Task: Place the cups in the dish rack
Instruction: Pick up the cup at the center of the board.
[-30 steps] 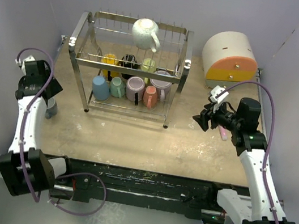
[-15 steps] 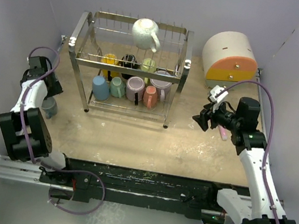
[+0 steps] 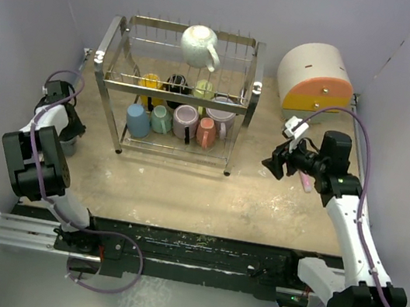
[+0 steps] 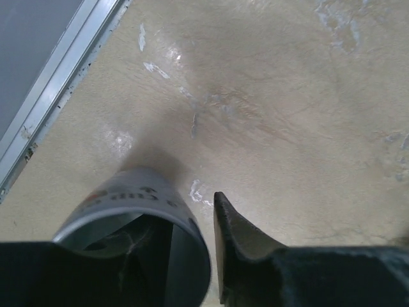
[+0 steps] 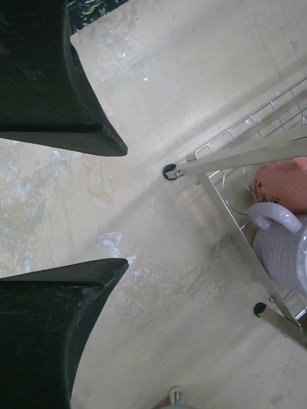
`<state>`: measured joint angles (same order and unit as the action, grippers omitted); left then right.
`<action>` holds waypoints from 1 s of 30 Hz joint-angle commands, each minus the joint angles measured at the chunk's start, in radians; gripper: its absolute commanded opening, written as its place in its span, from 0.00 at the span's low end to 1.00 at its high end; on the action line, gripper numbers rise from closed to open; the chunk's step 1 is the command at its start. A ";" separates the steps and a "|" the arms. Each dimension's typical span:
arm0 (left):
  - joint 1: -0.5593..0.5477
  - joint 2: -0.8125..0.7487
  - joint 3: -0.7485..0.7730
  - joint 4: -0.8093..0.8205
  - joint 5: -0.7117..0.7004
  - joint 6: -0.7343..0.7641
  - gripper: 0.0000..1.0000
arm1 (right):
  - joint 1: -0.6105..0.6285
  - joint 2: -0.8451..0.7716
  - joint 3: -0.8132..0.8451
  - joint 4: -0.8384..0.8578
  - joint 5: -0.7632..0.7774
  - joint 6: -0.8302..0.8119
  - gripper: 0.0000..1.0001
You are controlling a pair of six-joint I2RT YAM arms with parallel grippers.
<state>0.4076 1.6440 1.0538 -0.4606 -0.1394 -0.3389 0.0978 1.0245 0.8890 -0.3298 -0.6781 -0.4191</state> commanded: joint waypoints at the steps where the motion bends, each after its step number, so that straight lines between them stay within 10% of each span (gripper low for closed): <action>1: 0.007 -0.007 0.020 0.038 0.028 -0.026 0.29 | -0.003 0.011 -0.012 0.034 -0.037 -0.016 0.67; 8: 0.006 -0.044 0.002 0.038 0.076 -0.024 0.00 | -0.004 0.029 -0.014 0.032 -0.036 -0.026 0.67; 30: -0.035 -0.631 -0.335 -0.174 0.233 -0.540 0.00 | -0.004 0.034 -0.006 0.016 -0.055 -0.041 0.67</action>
<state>0.4030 1.0836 0.7479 -0.5793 0.0242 -0.7265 0.0971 1.0595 0.8749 -0.3302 -0.6998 -0.4408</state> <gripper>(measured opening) 0.188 0.671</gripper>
